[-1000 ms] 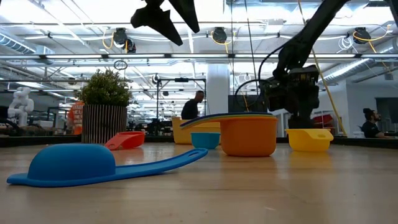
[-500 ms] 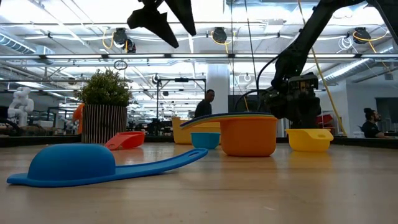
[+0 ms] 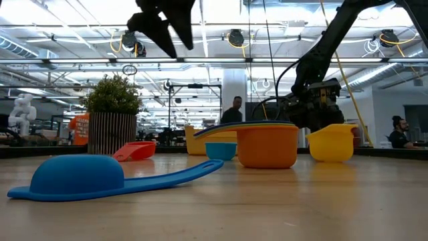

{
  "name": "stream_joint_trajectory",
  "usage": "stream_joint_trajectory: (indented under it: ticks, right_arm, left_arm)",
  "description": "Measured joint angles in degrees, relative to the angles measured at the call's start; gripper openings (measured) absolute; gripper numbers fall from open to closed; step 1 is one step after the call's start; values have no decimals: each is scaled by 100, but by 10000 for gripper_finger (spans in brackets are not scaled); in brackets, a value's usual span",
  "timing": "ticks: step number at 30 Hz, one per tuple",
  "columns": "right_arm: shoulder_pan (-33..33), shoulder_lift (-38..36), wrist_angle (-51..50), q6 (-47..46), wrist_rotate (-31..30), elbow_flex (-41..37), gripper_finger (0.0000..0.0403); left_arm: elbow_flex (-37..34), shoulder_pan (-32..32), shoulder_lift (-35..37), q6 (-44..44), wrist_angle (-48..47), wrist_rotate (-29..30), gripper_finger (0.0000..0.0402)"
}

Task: Nest measuring cups in basket
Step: Stack the yellow measuring cup on top of the dark blue measuring cup

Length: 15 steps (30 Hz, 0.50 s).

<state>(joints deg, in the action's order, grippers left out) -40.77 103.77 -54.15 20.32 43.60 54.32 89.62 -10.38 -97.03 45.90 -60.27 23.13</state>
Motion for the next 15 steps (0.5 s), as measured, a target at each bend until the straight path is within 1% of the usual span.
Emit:
stream_joint_trajectory:
  ticks: [3,7,15]
  right_arm:
    - [0,-2,-13,4,6,0,16]
    - [0,-2,-12,3,2,0,21]
    - [0,-51,-308,-9,12,-2,18]
  left_arm:
    - [0,33,-1,391,-399,22,243]
    - [0,111,-1,921,-811,43,243]
    - [0,251,-1,1100,-946,43,243]
